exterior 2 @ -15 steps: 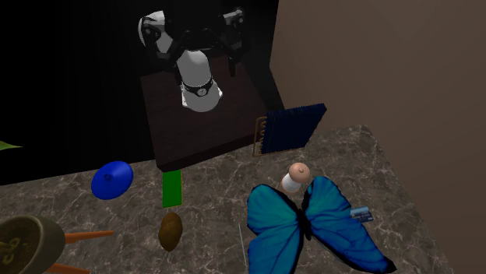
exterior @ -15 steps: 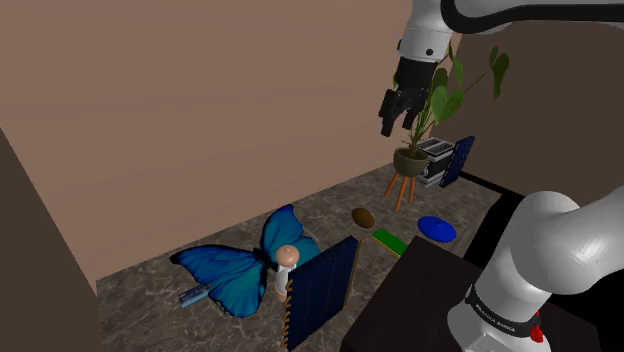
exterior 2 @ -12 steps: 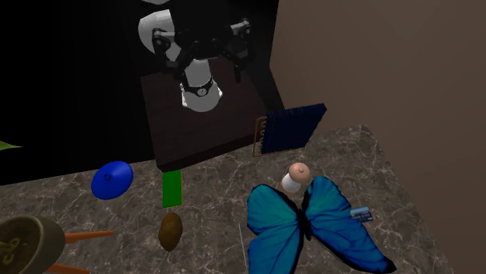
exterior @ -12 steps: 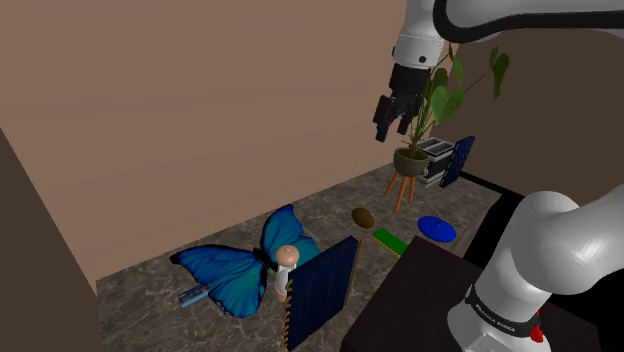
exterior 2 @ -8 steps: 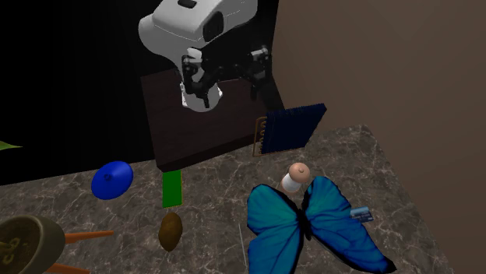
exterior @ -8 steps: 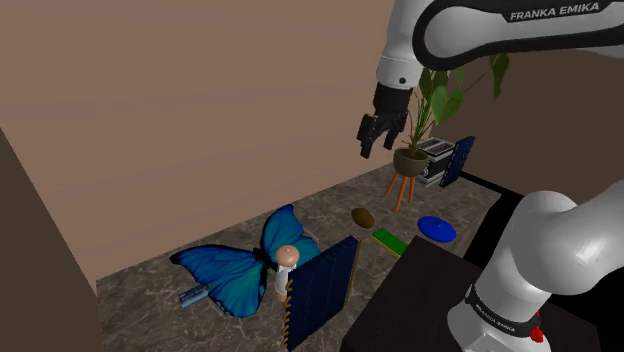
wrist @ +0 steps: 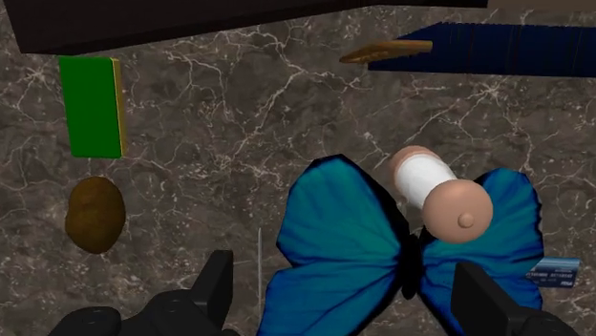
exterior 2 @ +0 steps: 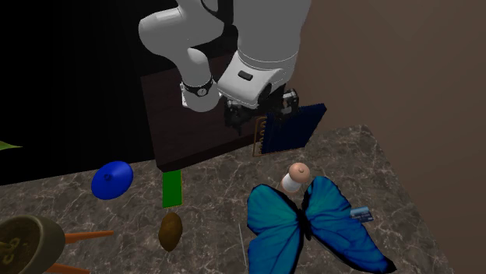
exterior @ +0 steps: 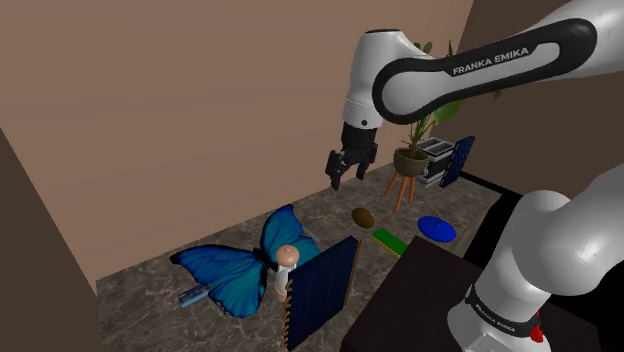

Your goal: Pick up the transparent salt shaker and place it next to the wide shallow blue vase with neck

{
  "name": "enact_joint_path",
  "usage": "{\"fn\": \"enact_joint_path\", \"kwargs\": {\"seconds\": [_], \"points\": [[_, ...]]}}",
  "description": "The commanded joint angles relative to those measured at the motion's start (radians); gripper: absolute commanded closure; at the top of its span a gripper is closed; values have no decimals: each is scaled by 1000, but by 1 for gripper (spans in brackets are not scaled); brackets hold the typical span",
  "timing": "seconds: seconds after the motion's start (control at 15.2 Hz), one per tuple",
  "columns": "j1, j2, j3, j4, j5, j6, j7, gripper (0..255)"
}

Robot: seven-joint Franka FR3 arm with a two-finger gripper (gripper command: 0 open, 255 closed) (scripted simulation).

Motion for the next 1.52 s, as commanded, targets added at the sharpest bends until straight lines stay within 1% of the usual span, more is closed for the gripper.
{"fn": "enact_joint_path", "kwargs": {"seconds": [0.0, 0.4, 0.59, 0.79, 1.12, 1.45], "points": [[5, 58, 23, 2, 4, 59, 31, 0], [13, 260, 92, 21, -11, 242, 136, 0], [14, 373, 122, 50, -40, 323, 199, 0], [19, 491, 143, 93, -88, 395, 271, 0], [49, 685, 147, 188, -189, 483, 397, 0], [59, 747, 130, 188, -228, 541, 424, 0]]}}
